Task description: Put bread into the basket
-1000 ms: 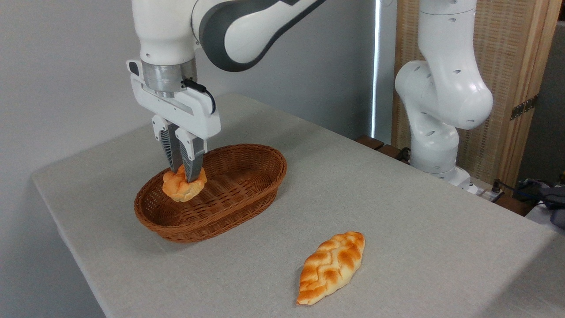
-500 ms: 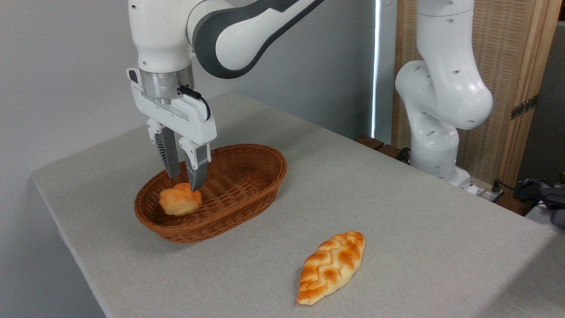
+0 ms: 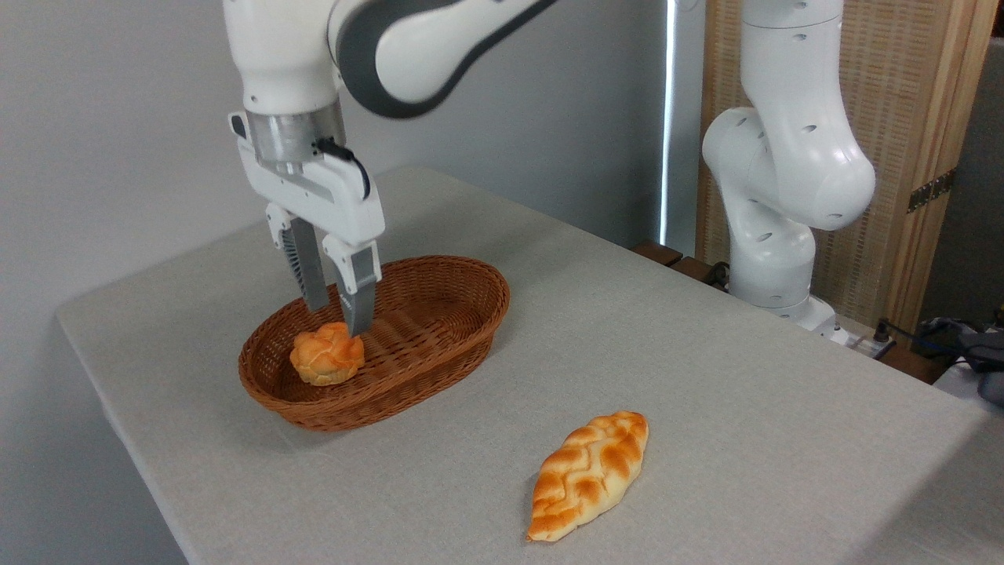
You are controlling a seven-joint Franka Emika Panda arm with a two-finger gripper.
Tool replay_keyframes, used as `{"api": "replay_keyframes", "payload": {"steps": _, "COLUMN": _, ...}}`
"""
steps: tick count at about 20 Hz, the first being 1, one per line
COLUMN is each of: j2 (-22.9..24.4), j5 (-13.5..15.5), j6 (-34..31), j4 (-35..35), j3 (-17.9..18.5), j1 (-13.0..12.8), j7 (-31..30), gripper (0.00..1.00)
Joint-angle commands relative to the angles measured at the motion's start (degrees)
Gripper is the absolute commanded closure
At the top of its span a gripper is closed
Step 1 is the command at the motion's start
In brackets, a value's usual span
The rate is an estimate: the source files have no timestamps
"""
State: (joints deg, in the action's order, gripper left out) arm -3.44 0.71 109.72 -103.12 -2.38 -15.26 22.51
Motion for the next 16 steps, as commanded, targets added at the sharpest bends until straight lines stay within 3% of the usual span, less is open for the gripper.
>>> {"api": "replay_keyframes", "payload": {"steps": 1, "j2": -0.2, "j5": -2.0, "j6": -12.1, "j4": 8.0, "j3": 1.0, "j1": 1.5, "j7": 7.8, "gripper": 0.0}}
{"api": "replay_keyframes", "payload": {"steps": 3, "j2": 0.1, "j5": -2.0, "j6": -14.9, "j4": 10.5, "j3": 0.6, "j1": 5.3, "j7": 9.0, "gripper": 0.0}}
{"api": "replay_keyframes", "payload": {"steps": 4, "j2": 0.2, "j5": -2.2, "j6": -16.5, "j4": 11.9, "j3": 0.7, "j1": 5.9, "j7": 9.0, "gripper": 0.0}}
{"api": "replay_keyframes", "payload": {"steps": 7, "j2": 0.2, "j5": -5.4, "j6": -21.9, "j4": 16.3, "j3": 0.8, "j1": 9.2, "j7": 9.0, "gripper": 0.0}}
{"api": "replay_keyframes", "payload": {"steps": 10, "j2": 0.4, "j5": -4.0, "j6": -22.9, "j4": 17.7, "j3": 0.8, "j1": 12.2, "j7": 9.1, "gripper": 0.0}}
{"api": "replay_keyframes", "payload": {"steps": 16, "j2": 0.7, "j5": -3.0, "j6": -20.8, "j4": 16.5, "j3": 0.5, "j1": 12.1, "j7": 9.1, "gripper": 0.0}}
